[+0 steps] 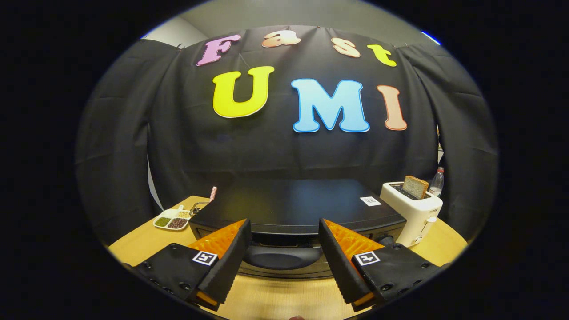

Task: Open the toaster oven, put the food inside, and close the toaster oven door.

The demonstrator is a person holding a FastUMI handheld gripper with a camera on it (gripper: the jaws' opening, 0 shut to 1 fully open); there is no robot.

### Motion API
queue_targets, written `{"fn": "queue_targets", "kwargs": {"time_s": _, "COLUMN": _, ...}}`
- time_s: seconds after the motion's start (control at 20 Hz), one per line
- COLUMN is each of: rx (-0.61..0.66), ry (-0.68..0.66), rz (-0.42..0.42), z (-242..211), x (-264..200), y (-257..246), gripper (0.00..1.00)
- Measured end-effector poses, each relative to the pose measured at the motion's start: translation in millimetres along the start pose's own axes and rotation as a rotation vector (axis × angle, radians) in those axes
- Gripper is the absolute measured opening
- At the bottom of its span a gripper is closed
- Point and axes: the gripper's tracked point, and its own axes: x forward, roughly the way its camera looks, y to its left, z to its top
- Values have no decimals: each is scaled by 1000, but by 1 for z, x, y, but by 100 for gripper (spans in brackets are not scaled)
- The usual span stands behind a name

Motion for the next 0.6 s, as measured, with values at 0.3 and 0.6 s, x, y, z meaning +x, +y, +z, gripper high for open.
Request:
{"fn": "queue_targets", "kwargs": {"time_s": 0.3, "rx": -8, "ry": 3, "rz": -24, "z": -14, "x": -1, "y": 1, "gripper": 97}}
{"fn": "queue_targets", "kwargs": {"time_s": 0.6, "rx": -8, "ry": 3, "rz": -23, "z": -26, "x": -20, "y": 1, "gripper": 98}}
